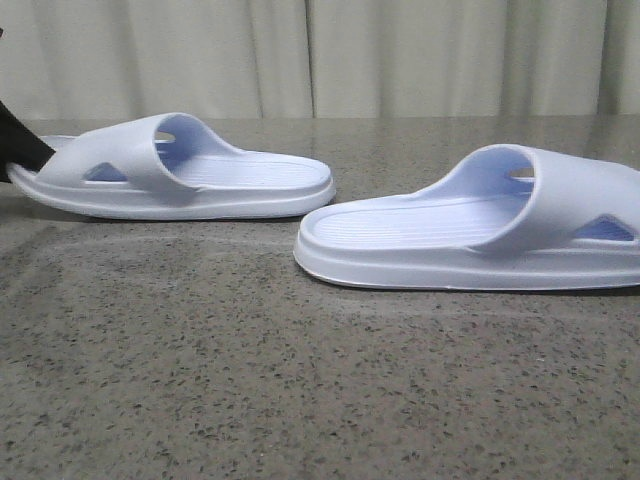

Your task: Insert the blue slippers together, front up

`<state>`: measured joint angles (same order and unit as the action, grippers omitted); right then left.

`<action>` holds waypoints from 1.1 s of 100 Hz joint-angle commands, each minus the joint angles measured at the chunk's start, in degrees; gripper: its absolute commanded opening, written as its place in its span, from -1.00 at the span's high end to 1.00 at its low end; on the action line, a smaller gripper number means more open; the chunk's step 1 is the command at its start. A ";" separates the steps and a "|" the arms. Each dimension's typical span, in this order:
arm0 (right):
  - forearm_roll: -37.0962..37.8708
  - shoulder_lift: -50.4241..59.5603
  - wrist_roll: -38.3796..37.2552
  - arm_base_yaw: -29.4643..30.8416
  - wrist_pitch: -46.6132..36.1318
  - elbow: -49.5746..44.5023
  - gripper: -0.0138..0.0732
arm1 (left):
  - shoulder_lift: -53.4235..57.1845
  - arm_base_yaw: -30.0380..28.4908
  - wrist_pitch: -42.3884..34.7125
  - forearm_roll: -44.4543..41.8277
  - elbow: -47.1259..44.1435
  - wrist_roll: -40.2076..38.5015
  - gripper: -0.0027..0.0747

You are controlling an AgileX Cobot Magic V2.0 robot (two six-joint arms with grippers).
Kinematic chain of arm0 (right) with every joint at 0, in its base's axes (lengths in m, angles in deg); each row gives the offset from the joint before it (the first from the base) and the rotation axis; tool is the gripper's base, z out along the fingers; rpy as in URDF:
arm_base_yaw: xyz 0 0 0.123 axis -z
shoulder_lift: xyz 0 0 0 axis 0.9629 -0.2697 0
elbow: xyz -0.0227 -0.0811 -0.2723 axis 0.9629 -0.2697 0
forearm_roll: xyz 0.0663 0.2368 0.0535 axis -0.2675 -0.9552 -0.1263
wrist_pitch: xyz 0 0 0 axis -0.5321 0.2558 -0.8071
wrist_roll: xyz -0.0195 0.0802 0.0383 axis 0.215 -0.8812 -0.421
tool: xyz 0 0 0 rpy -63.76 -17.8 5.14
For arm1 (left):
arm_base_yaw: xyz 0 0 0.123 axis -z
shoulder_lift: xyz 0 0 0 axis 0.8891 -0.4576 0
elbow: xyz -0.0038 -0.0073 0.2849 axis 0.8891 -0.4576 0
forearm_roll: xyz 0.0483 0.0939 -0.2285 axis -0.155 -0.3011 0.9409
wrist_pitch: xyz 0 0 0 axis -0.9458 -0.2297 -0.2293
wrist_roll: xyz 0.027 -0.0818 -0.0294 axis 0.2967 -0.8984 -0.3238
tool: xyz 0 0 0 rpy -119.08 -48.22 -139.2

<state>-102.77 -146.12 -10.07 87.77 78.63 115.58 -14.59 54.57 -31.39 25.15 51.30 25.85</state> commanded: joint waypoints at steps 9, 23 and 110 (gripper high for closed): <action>-4.75 0.77 1.15 0.23 -4.65 2.11 0.92 | 4.90 -1.58 1.25 2.36 1.61 1.02 0.89; -8.62 0.77 2.56 1.15 -1.31 4.87 0.92 | 7.92 -3.55 1.39 2.15 1.61 1.02 0.89; -31.68 -4.40 15.60 -0.03 9.11 12.68 0.92 | 9.83 -6.16 17.16 12.12 1.61 1.45 0.89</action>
<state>-127.78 -150.35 3.19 88.41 86.85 126.37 -7.09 48.49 -18.55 31.12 51.30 27.12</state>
